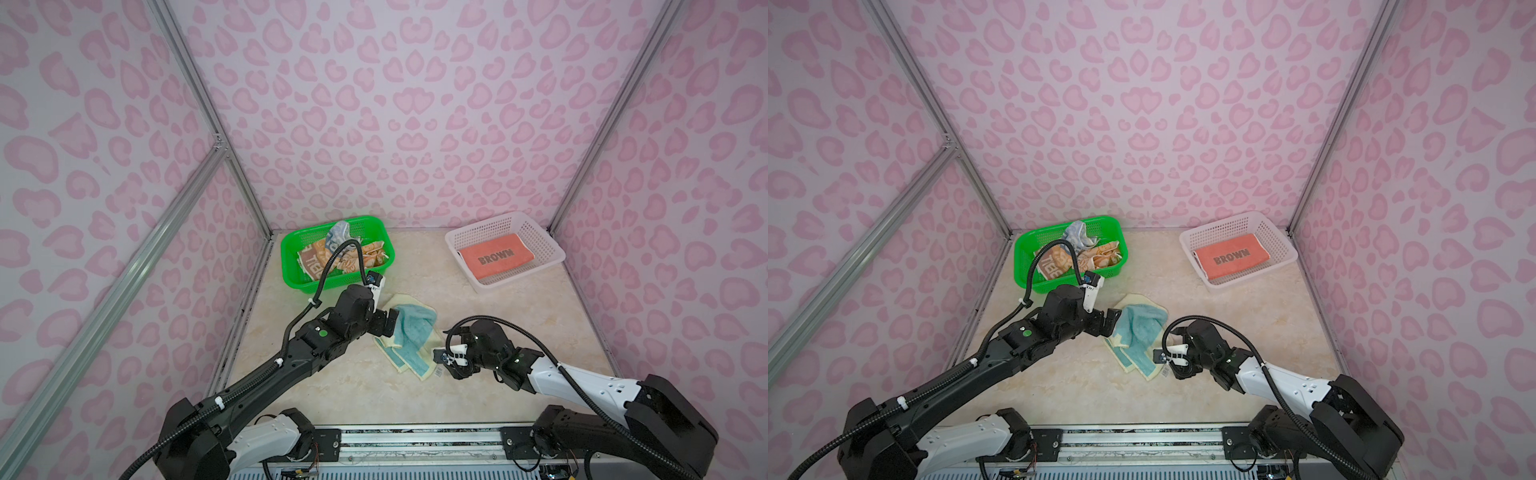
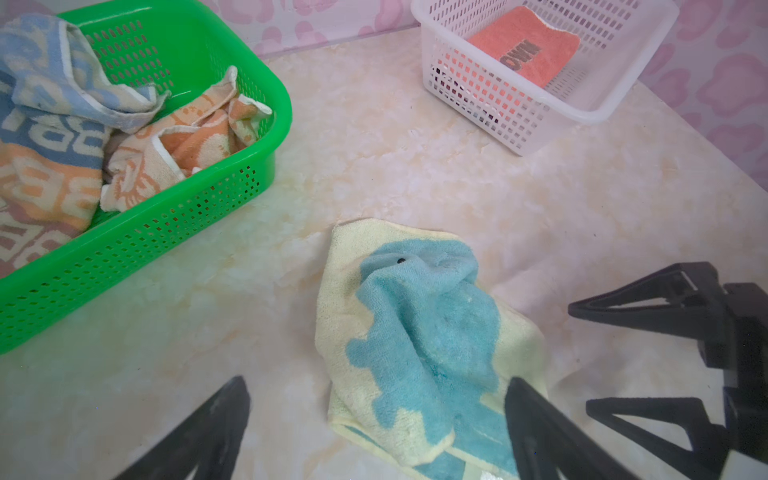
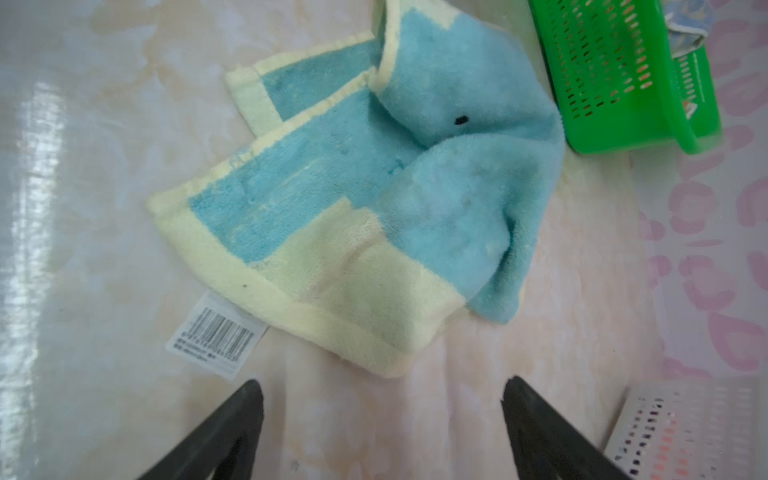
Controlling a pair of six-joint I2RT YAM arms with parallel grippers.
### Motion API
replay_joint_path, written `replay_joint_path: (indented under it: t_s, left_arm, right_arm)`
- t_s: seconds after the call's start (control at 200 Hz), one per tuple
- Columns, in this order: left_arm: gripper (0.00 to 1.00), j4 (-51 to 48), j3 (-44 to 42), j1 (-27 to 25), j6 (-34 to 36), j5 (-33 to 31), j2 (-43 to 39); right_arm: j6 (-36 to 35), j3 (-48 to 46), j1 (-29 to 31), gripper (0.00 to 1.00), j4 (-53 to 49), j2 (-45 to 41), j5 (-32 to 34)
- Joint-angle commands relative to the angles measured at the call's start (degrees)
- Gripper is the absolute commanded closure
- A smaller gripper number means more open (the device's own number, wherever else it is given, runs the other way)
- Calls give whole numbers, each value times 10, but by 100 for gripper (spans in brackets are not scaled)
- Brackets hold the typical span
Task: Fold and stack the towels
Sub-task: 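Move the right gripper to the yellow-and-teal towel's near corner and grasp it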
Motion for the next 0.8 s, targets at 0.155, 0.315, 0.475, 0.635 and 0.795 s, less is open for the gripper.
replay_joint_path:
  t_s: [0.155,0.315,0.475,0.635,0.795]
  left_arm:
    - [3,17,-11,8,-23,-26,-17]
    - [3,19,-18,13,-23,-35,-23]
    - [3,16,-24,17,-21,-41,-30]
    - [3,12,-29,18,-19,-49,-41]
    - [3,12,-39,20,-15,-57,-54]
  right_arm:
    - [-46,49,34,20,-78,70,-28]
    - [-50,82,43,31,-111,107,-30]
    - [-55,126,50,37,-157,147,-25]
    - [-55,172,62,47,-210,187,-6]
    - [-61,211,69,76,-252,226,-2]
